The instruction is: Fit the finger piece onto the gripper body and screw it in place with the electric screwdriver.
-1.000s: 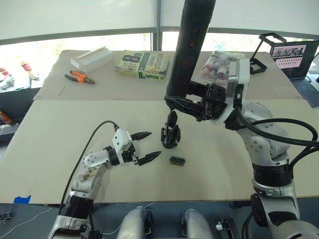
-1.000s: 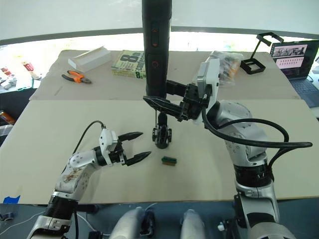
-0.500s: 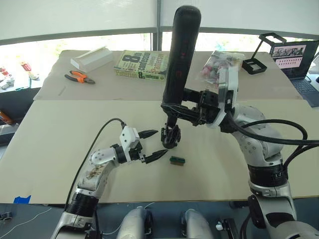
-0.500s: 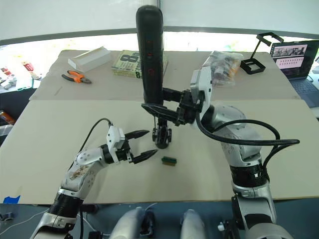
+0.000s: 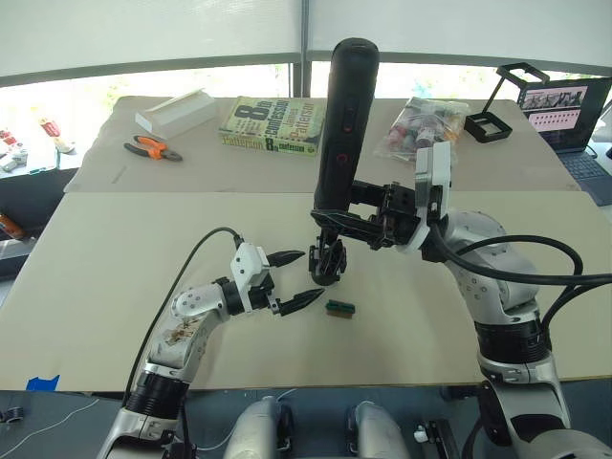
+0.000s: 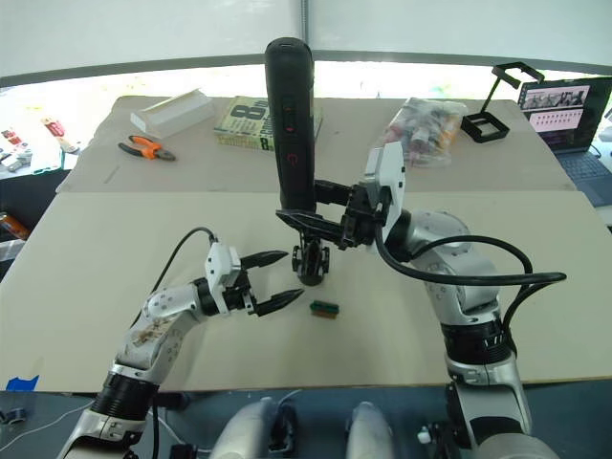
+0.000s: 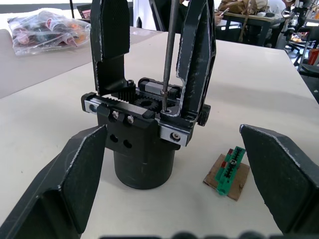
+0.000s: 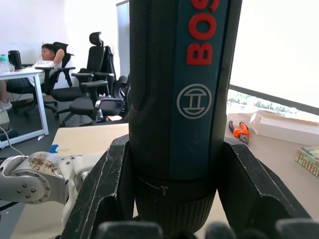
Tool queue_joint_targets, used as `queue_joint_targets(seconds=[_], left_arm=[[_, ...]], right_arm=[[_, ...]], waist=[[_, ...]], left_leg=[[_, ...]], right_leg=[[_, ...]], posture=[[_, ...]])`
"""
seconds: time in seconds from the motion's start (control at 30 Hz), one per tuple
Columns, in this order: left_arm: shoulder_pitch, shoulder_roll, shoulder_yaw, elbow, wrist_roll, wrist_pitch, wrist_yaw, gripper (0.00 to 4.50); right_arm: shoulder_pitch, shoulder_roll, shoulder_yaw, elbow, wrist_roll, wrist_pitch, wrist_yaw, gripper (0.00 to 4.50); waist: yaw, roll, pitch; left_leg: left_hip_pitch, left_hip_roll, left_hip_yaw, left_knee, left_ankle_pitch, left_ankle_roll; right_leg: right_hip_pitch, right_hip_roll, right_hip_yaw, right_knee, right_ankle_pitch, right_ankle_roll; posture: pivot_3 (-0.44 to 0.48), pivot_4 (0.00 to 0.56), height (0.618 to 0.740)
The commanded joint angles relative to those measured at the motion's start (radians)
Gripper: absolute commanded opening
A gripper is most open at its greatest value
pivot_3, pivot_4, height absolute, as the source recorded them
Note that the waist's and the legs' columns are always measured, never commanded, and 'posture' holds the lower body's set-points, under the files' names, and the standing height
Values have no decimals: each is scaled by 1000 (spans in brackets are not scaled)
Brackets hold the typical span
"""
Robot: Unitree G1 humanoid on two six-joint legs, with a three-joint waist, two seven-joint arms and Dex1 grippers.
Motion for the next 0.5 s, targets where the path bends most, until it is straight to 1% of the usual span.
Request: queue_joint_targets(seconds=[0.03,0.5], left_arm=[[1,1,-4,-28,0,-1,1,4500],[5,2,-13,-21,1,-8,-5,4500]], right_arm=[[-5,-5,-31,-38,14,-37,4,1907],[8,-16,-32,-55,27,-26,8,1907]], waist=[[0,0,0],[0,0,0]], left_leg=[[0,0,0,0,0,0],[0,0,0,0,0,0]], right_leg=[[0,0,0,0,0,0],[0,0,0,0,0,0]], posture=[[0,150,740],[0,150,740]])
